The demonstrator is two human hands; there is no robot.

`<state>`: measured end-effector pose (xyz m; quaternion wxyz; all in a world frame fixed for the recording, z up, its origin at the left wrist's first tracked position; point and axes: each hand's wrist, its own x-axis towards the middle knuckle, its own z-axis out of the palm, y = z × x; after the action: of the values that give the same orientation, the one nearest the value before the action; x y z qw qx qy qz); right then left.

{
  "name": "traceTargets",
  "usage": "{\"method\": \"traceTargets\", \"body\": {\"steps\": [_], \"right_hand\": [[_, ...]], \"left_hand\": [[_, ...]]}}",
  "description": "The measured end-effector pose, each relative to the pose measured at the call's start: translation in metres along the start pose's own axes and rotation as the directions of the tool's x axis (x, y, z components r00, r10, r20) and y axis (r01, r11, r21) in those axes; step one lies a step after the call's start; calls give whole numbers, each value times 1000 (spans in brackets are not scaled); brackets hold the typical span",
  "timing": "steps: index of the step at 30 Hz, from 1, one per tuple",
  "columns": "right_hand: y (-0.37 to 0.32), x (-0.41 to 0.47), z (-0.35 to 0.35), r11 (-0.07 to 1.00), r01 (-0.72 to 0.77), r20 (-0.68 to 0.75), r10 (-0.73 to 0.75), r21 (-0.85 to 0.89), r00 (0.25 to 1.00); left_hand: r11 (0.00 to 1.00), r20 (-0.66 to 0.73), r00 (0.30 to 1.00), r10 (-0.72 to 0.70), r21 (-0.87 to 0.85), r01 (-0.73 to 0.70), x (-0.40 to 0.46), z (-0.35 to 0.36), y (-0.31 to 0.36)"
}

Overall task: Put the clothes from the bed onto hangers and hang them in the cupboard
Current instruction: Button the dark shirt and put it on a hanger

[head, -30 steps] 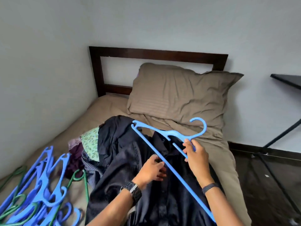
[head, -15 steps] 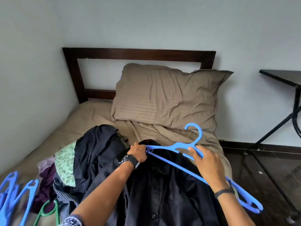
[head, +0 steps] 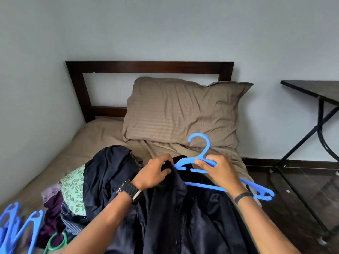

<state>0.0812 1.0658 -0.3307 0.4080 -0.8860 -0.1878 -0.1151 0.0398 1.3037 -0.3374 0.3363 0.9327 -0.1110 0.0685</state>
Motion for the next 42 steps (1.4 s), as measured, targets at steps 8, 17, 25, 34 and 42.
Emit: {"method": "traceTargets", "body": {"steps": [8, 17, 25, 34, 42], "right_hand": [[-58, 13, 12, 942, -29, 137, -18, 335, 990], [-83, 3, 31, 966, 156, 86, -176, 208, 981], [-19, -29, 40, 966, -115, -428, 206, 230, 880], [-12, -50, 93, 923, -356, 194, 326, 144, 925], [-3, -34, 94, 909, -404, 365, 344, 102, 865]], "left_hand": [[998, -106, 994, 30, -60, -37, -24, -60, 40], [1000, -11, 1000, 23, -16, -23, -36, -71, 41], [992, -212, 971, -115, 24, 123, -33, -62, 28], [985, -197, 978, -71, 142, 100, -27, -55, 38], [973, -168, 977, -130, 166, 158, -23, -65, 27]]}}
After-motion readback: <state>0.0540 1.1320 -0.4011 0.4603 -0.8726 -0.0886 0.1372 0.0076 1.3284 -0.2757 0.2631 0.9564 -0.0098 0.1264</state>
